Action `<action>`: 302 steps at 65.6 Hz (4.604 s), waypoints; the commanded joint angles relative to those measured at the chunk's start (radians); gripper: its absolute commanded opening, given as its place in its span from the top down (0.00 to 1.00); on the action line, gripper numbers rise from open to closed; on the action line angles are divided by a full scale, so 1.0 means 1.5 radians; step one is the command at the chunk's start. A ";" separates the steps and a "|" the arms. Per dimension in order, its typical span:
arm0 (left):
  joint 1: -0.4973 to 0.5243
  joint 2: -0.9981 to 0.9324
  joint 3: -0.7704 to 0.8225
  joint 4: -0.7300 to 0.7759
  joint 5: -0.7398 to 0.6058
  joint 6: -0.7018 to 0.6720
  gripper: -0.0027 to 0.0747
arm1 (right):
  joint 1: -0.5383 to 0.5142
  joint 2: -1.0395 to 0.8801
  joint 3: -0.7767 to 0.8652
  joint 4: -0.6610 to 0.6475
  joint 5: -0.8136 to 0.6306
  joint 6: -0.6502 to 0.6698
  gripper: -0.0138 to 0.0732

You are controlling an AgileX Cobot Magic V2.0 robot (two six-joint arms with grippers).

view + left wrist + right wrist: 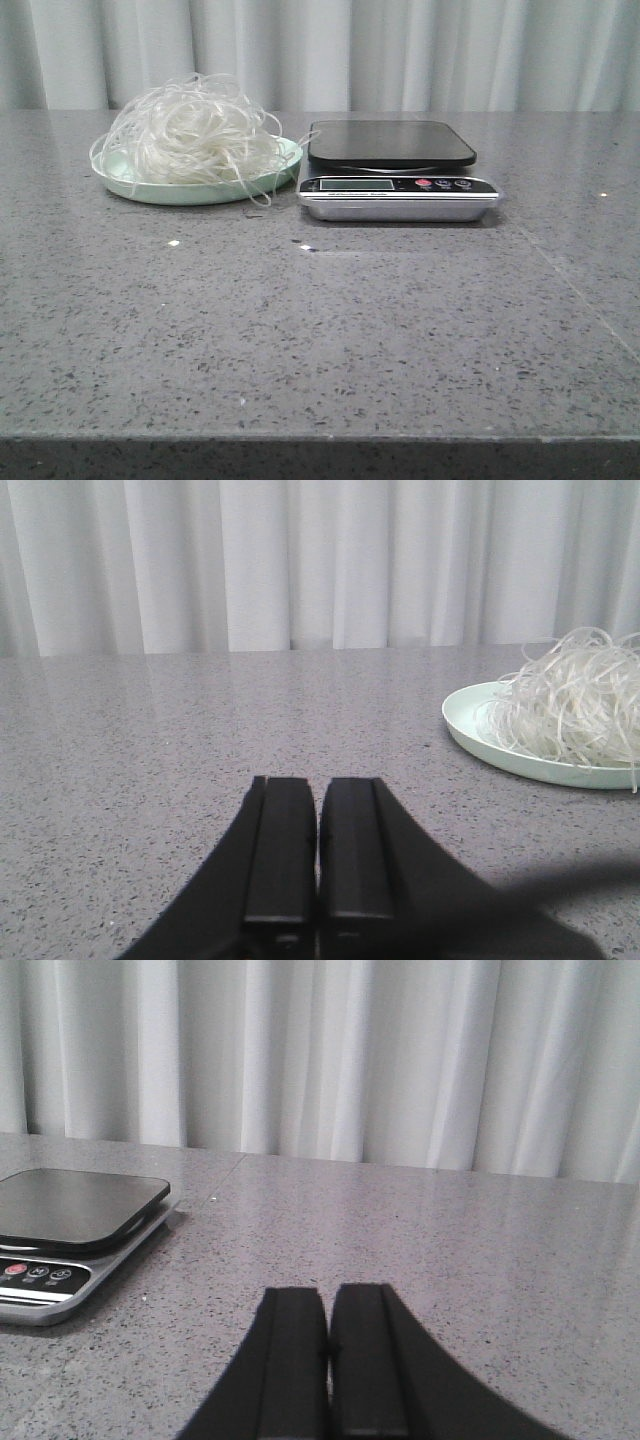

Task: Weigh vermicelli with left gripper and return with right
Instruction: 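Move the left gripper above the vermicelli on the pale green plate, then lower the left gripper and grasp the vermicelli pile, then carry the vermicelli with the left gripper onto the scale and release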

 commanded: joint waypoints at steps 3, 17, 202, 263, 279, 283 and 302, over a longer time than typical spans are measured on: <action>0.001 -0.013 0.005 -0.001 -0.052 -0.006 0.80 | -0.004 -0.010 -0.005 -0.009 -0.059 -0.004 0.63; 0.001 -0.013 0.005 -0.001 -0.052 -0.006 0.80 | -0.004 -0.010 -0.005 -0.009 -0.059 -0.004 0.63; -0.242 1.135 -0.973 -0.128 0.460 0.016 0.16 | -0.004 -0.010 -0.005 -0.009 -0.059 -0.004 0.63; -0.376 1.237 -1.309 -0.155 0.486 0.003 0.80 | -0.004 -0.010 -0.005 -0.009 -0.059 -0.004 0.63; -0.387 1.327 -1.346 -0.152 0.530 0.003 0.71 | -0.004 -0.010 -0.005 -0.009 -0.059 -0.004 0.63; -0.382 1.336 -1.346 -0.148 0.532 0.003 0.62 | -0.004 -0.010 -0.005 -0.009 -0.059 -0.004 0.63; -0.365 1.331 -1.399 -0.142 0.588 -0.001 0.11 | -0.004 -0.010 -0.005 -0.009 -0.059 -0.004 0.63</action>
